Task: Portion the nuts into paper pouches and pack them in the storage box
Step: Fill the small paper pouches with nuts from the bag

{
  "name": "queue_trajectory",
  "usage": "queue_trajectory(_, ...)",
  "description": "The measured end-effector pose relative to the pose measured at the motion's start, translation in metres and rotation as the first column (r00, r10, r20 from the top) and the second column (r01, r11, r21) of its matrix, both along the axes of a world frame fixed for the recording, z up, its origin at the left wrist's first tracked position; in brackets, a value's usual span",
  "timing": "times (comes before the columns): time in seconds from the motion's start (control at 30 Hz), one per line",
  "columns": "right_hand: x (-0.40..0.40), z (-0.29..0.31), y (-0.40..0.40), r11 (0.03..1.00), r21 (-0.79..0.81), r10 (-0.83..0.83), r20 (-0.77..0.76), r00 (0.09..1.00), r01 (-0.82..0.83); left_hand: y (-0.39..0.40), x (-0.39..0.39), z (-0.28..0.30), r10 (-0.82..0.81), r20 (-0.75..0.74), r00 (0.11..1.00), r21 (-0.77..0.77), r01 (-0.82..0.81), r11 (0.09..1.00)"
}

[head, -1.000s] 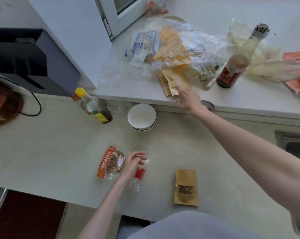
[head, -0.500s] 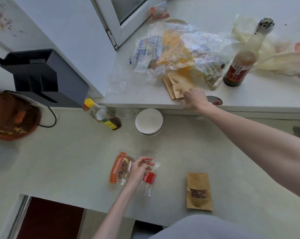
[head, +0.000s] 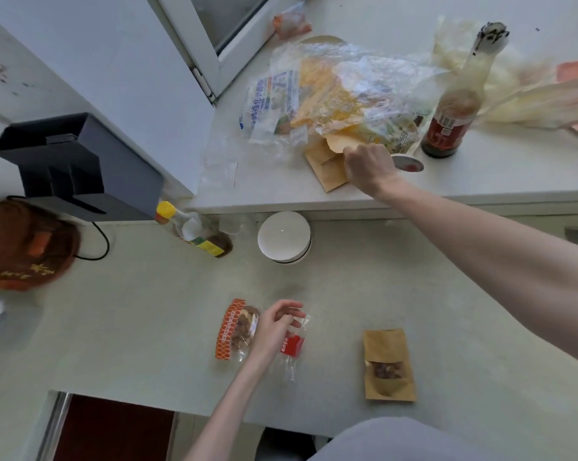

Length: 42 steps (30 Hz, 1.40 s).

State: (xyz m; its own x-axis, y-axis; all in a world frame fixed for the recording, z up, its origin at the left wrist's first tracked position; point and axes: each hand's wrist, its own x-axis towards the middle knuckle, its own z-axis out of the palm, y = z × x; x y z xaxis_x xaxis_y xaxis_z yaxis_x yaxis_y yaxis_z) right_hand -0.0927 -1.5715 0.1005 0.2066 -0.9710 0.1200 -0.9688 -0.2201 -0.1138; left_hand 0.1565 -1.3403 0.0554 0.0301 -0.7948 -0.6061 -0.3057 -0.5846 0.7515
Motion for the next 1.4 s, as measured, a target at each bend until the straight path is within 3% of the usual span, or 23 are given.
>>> queue_trajectory(0.13, -0.008, 0.041, 0.01, 0.951, -0.246, -0.14, 0.19, 0.972, 0.185, -0.02, -0.011, 0.023, -0.012, -0.043, 0.999, -0.147, 0.005, 0.989)
queue_trajectory(0.23, -0.005, 0.071, 0.045, 0.865, -0.408, -0.055, 0.502, 0.863, 0.292, -0.039, -0.022, 0.051, -0.005, -0.122, 0.993, -0.312, -0.034, 0.949)
queue_trajectory(0.3, -0.002, 0.087, 0.07, 0.885, -0.299, -0.056, 0.694, 0.718, 0.358, -0.054, -0.028, 0.071, 0.006, -0.162, 0.987, -0.411, -0.073, 0.909)
queue_trajectory(0.37, 0.0, 0.1, 0.088, 0.913, -0.05, -0.161, 0.868, 0.471, 0.404, -0.067, -0.031, 0.092, 0.002, -0.166, 0.986, -0.467, -0.08, 0.881)
queue_trajectory(0.43, 0.002, 0.107, 0.104, 0.902, 0.192, -0.295, 0.928, 0.228, 0.387, -0.077, -0.034, 0.111, -0.005, -0.194, 0.981, -0.443, -0.083, 0.893)
queue_trajectory(0.53, 0.008, 0.104, 0.129, 0.859, 0.438, -0.461, 0.887, 0.028, 0.264, -0.075, -0.034, 0.128, -0.022, -0.317, 0.948, -0.353, -0.096, 0.931)
queue_trajectory(0.6, 0.016, 0.1, 0.144, 0.843, 0.496, -0.502, 0.865, -0.03, 0.207, -0.067, -0.034, 0.135, -0.062, -0.363, 0.93, -0.362, -0.079, 0.929)
queue_trajectory(0.67, 0.024, 0.104, 0.155, 0.847, 0.48, -0.492, 0.87, -0.001, 0.228, -0.059, -0.031, 0.14, -0.067, -0.326, 0.943, -0.418, -0.08, 0.905)
queue_trajectory(0.8, 0.044, 0.122, 0.177, 0.887, 0.228, -0.368, 0.874, 0.317, 0.401, -0.058, -0.012, 0.148, 0.064, -0.316, 0.947, -0.433, -0.203, 0.878)
queue_trajectory(0.87, 0.066, 0.131, 0.189, 0.938, 0.178, -0.289, 0.875, 0.389, 0.297, -0.056, -0.004, 0.155, 0.024, -0.288, 0.957, -0.509, -0.174, 0.843)
queue_trajectory(0.97, 0.11, 0.137, 0.201, 0.967, 0.242, -0.25, 0.814, 0.525, 0.085, -0.05, 0.003, 0.171, -0.107, -0.276, 0.955, -0.604, -0.086, 0.792)
queue_trajectory(1.13, 0.143, 0.153, 0.202, 0.982, 0.162, -0.189, 0.802, 0.566, 0.099, -0.049, 0.027, 0.186, -0.247, -0.496, 0.832, -0.51, -0.048, 0.859)
queue_trajectory(1.23, 0.15, 0.16, 0.203, 0.986, 0.138, -0.166, 0.773, 0.613, 0.093, -0.052, 0.046, 0.19, -0.333, -0.485, 0.808, -0.541, 0.022, 0.841)
queue_trajectory(1.4, 0.163, 0.164, 0.207, 0.986, 0.124, -0.168, 0.8, 0.576, 0.116, -0.054, 0.062, 0.201, -0.392, -0.507, 0.767, -0.541, 0.071, 0.838)
